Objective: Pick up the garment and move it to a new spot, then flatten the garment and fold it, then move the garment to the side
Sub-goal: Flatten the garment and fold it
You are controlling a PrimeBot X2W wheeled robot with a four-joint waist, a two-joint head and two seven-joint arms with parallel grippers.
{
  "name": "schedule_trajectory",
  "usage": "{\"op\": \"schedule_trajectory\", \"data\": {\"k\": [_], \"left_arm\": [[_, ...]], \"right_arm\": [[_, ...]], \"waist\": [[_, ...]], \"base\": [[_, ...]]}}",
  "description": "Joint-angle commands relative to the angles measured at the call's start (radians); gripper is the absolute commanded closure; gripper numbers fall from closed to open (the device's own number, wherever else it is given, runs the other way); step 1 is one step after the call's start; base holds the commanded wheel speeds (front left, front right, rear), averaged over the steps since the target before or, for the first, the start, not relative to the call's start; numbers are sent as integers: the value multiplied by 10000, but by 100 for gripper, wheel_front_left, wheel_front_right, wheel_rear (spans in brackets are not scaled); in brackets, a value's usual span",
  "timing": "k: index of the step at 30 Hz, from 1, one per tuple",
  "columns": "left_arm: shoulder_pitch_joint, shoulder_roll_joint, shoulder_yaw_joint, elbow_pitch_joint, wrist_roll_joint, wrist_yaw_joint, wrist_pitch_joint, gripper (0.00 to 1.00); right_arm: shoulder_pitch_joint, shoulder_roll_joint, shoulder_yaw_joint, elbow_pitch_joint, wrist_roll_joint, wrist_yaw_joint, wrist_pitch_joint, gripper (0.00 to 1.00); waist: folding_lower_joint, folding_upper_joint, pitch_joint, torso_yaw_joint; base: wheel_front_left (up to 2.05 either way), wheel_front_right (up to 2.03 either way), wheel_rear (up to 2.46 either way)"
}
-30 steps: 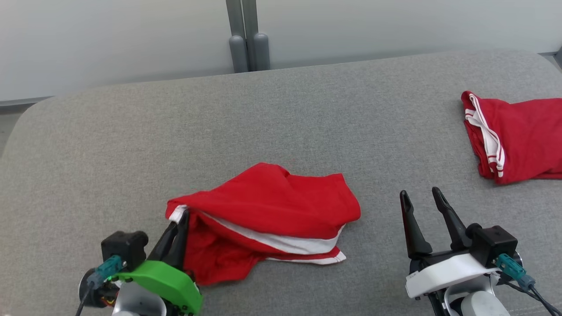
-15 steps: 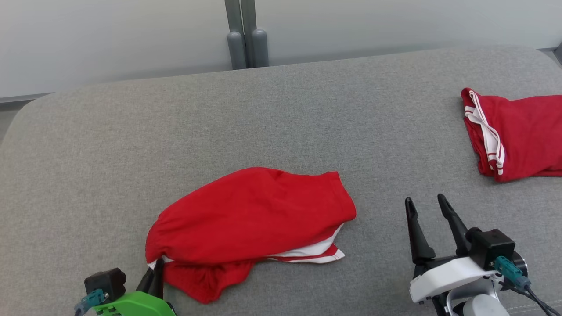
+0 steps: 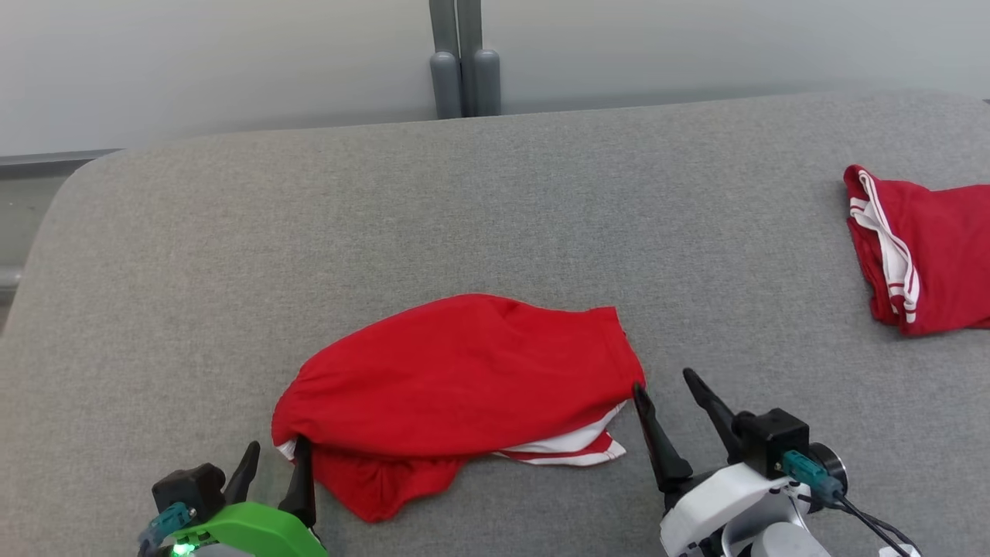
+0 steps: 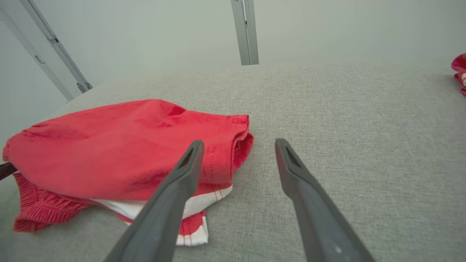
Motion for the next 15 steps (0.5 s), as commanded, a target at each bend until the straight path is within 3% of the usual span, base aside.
{"op": "schedule_trajectory", "data": {"k": [1,9,10,11,12,13,14,15], "left_arm": [[-139,-47,-11,-89,79,-22,-119,0],[249,-171,14,-680,234,52,-373,0],[283,-174,32,-752,249,72,-397,0],[335,-176,46,-846,269,92,-416,0],[372,-180,52,-913,286,105,-432,0],[419,-187,61,-996,297,120,-419,0],[444,-198,65,-1057,323,123,-432,0],[477,-204,62,-1117,340,142,-430,0]], "right_arm": [[-169,-22,139,233,91,-1,-25,0],[-876,-25,485,1476,537,-1,-27,0],[-957,-25,526,1608,599,-1,-25,9],[-1088,-26,551,1743,614,-1,-27,46],[-1185,-28,576,1886,623,-1,-27,64],[-1302,-28,584,2020,656,-1,-27,69],[-1380,-25,579,2099,684,-1,-27,95],[-1454,-25,595,2143,733,-1,-25,100]], "waist": [[0,0,-23,222],[0,0,18,690],[0,0,26,726],[0,0,37,765],[0,0,45,800],[0,0,52,840],[0,0,57,875],[0,0,60,906]], "base": [[0,0,0],[0,0,0],[0,0,0],[0,0,0],[0,0,0],[0,0,0],[0,0,0],[0,0,0]]}}
